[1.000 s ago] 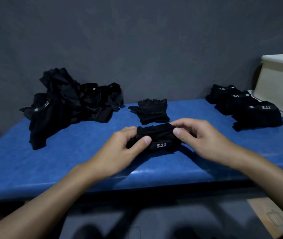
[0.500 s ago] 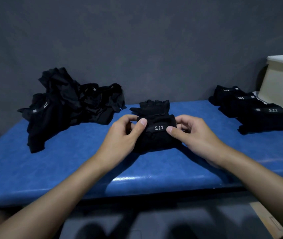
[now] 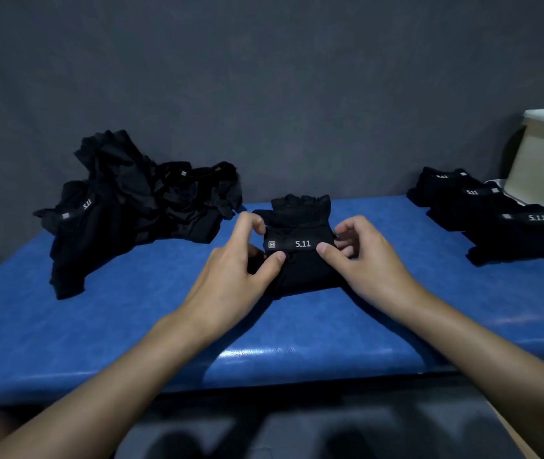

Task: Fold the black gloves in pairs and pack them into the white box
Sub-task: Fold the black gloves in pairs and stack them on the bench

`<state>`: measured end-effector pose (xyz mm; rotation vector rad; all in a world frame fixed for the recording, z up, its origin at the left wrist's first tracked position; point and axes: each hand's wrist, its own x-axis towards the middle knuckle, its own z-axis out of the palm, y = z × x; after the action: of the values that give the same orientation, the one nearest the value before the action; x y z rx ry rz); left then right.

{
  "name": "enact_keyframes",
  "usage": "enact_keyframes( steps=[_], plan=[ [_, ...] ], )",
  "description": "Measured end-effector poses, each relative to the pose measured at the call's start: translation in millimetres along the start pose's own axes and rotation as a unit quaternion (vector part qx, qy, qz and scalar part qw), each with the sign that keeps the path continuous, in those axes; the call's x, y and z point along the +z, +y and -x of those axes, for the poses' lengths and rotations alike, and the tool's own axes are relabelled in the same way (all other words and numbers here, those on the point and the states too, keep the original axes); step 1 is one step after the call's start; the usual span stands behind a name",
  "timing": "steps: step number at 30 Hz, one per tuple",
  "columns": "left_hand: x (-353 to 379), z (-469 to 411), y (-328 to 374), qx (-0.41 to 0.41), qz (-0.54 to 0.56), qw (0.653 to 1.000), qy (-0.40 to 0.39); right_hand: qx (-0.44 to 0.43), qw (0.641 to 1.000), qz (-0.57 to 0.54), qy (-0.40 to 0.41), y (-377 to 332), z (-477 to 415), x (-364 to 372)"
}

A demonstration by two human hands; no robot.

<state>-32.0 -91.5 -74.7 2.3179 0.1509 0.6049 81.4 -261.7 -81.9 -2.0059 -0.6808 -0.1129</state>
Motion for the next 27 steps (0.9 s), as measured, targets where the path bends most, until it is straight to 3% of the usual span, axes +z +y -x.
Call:
enact_keyframes(
  steps=[7,15,21,27],
  plan=[
    [3.0,4.0,-2.3,-0.003,0.003,1.000,0.026,-0.091,0.980,0.079,-0.160,-2.6,22.2,-26.1],
    [24.3,16.5,22.8,0.079,-0.015,0.994,-0.070,-0.063,0.986,0.092,-0.124,21.9,47.5,-74.0],
    [70.7,13.1,59.7,0.108,-0.008,0.988,-0.109,-0.067,0.985,0.119,-0.107,42.9,74.3,-130.9],
    [120.1,2.8,104.6,0.139,0.011,0.978,-0.156,-0.015,0.991,0.120,-0.050,76.5,88.8,-186.5]
  ],
)
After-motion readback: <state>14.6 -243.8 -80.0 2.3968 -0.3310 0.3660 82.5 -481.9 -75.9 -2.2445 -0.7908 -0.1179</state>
